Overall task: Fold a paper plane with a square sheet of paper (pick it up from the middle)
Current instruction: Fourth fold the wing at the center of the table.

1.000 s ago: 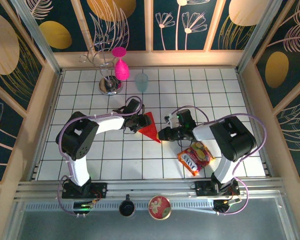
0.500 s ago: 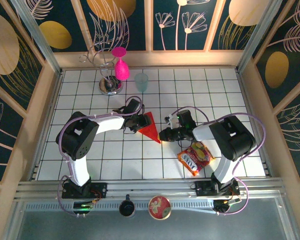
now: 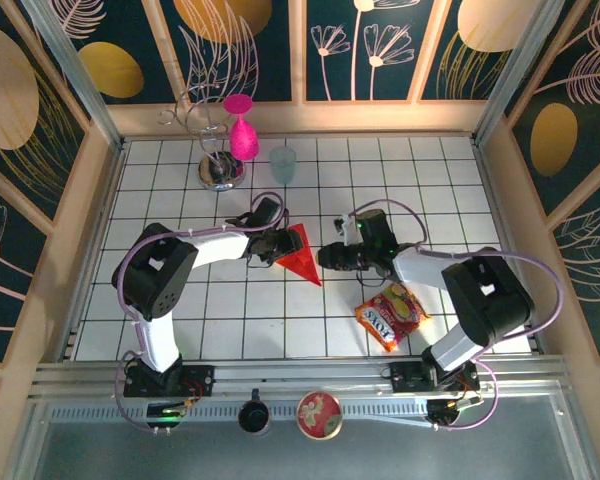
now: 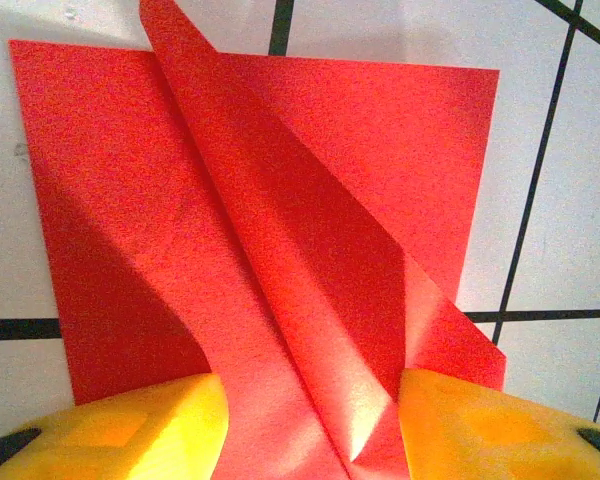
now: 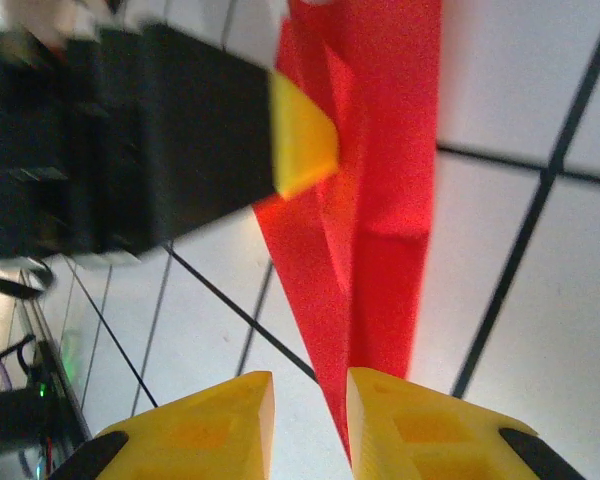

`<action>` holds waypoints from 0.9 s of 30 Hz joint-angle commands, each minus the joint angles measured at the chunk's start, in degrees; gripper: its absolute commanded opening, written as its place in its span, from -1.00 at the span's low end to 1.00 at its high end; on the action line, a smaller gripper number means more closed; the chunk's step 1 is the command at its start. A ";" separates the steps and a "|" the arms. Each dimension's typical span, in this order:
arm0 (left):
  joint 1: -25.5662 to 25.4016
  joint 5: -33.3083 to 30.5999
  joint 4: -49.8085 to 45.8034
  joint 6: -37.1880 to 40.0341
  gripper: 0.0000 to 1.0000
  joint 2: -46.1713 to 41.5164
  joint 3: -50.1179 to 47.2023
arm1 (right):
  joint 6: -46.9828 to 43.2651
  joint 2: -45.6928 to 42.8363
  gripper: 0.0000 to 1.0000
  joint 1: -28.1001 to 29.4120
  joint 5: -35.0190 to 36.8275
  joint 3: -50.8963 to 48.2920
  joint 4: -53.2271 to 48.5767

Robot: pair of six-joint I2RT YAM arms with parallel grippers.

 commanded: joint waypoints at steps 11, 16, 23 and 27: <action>0.47 -4.59 -8.19 0.95 0.06 7.99 -4.10 | 0.23 7.75 -0.47 3.14 3.65 6.67 -3.12; 0.48 -4.31 -8.11 0.97 0.06 8.29 -3.90 | -0.32 10.63 -0.51 3.45 0.21 7.35 -2.72; 0.44 -4.15 -8.02 0.94 0.06 8.33 -3.84 | -0.22 12.90 -0.58 3.49 -1.97 7.78 -1.77; 0.46 -4.14 -8.02 0.93 0.06 8.32 -3.82 | -0.12 13.76 -0.61 3.43 -2.73 7.67 -1.39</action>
